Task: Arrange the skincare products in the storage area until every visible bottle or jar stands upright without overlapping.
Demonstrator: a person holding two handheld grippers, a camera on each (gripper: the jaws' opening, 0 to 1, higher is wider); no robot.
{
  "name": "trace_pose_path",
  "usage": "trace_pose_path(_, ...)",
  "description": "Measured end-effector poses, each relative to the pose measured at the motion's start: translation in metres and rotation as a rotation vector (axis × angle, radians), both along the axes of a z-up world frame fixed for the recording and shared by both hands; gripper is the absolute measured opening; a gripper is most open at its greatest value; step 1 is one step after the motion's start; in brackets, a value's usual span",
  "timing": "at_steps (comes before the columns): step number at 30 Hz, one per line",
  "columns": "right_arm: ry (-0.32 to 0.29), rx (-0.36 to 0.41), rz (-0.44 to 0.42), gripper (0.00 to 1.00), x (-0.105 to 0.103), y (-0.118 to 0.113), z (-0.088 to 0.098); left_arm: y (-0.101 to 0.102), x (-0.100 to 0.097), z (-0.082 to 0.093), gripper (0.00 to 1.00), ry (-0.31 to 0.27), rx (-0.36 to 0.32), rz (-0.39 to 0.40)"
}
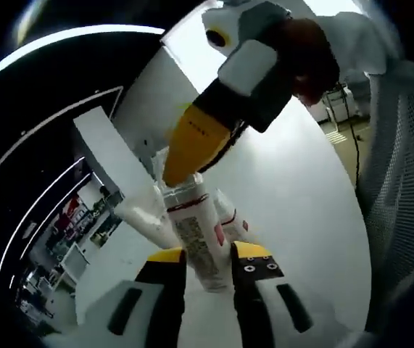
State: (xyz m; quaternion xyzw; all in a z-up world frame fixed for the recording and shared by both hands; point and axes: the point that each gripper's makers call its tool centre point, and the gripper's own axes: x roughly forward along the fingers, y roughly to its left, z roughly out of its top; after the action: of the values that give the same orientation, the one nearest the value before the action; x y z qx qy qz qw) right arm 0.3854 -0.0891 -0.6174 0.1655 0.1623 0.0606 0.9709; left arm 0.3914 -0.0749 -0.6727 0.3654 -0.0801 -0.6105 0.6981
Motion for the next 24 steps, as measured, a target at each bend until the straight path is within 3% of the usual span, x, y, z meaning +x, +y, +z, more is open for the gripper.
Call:
trace_pose_path(3,-0.011,-0.024,0.002,0.1,0.0,0.0,0.002,-0.001,-0.002,0.001,0.22,0.001,-0.002,0.002)
trace_pose_path(7,-0.018,-0.09,0.03,0.1,0.0,0.003,0.001,-0.002,-0.003,0.003,0.2,0.203,-0.052,0.023)
trace_pose_path(14,-0.003,-0.155,0.055,0.1,0.003,0.007,-0.004,0.0,0.004,0.0,0.18,0.305,-0.067,0.059)
trace_pose_path(17,0.005,-0.21,0.074,0.1,0.004,0.01,-0.005,0.0,0.003,-0.003,0.19,0.389,-0.078,0.075)
trace_pose_path(24,0.019,-0.249,0.095,0.1,0.005,0.015,-0.01,0.001,0.005,-0.006,0.19,0.425,-0.086,0.095)
